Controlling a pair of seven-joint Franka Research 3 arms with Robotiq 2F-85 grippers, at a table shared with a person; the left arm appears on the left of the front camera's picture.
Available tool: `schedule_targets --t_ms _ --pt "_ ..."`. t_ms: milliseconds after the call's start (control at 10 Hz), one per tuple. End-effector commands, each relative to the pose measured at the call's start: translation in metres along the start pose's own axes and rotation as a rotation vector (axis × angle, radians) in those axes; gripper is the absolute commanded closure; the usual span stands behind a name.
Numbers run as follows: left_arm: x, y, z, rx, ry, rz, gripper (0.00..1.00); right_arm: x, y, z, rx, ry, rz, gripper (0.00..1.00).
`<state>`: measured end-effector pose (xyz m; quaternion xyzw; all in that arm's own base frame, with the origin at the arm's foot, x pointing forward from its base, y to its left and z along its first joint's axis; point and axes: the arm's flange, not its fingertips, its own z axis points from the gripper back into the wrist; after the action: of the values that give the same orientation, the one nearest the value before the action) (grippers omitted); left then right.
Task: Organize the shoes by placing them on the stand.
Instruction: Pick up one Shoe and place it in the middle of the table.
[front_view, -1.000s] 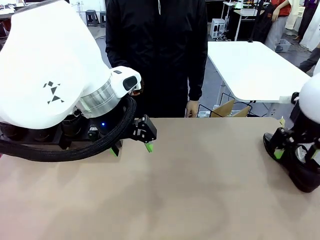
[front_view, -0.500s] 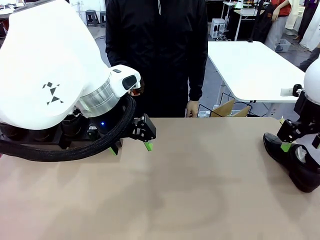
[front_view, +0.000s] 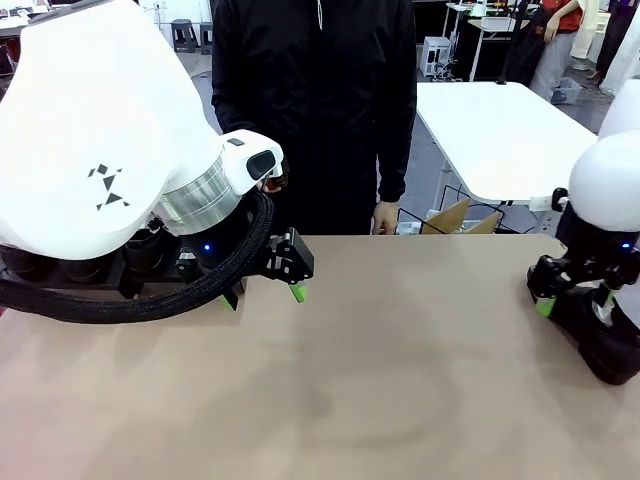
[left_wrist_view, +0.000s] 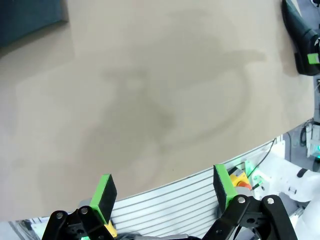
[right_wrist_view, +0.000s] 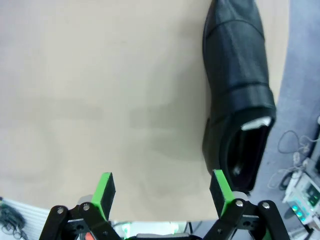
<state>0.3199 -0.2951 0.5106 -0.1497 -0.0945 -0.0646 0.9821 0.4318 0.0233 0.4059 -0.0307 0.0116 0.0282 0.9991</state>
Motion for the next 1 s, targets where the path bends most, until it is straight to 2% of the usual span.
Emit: schedule_targets --t_ms 0,200,400,700,900 --pt "0.0 0.002 -0.001 0.008 -0.013 -0.009 0.0 0.026 -0.01 -0.006 -0.05 -0.048 -0.084 0.0" --pt "0.0 0.002 -0.001 0.008 -0.013 -0.009 0.0 0.03 -0.031 -0.013 -0.052 -0.026 -0.149 0.0" --pt "0.0 0.002 -0.001 0.008 -0.013 -0.009 0.0 0.027 -0.053 -0.021 -0.072 0.003 -0.146 0.0" --pt "0.0 0.002 -0.001 0.008 -0.013 -0.009 0.0 0.023 -0.061 -0.044 -0.038 0.087 -0.124 0.0" --pt "0.0 0.002 -0.001 0.008 -0.013 -0.009 0.0 0.033 -0.064 -0.061 -0.004 0.089 -0.124 0.0"
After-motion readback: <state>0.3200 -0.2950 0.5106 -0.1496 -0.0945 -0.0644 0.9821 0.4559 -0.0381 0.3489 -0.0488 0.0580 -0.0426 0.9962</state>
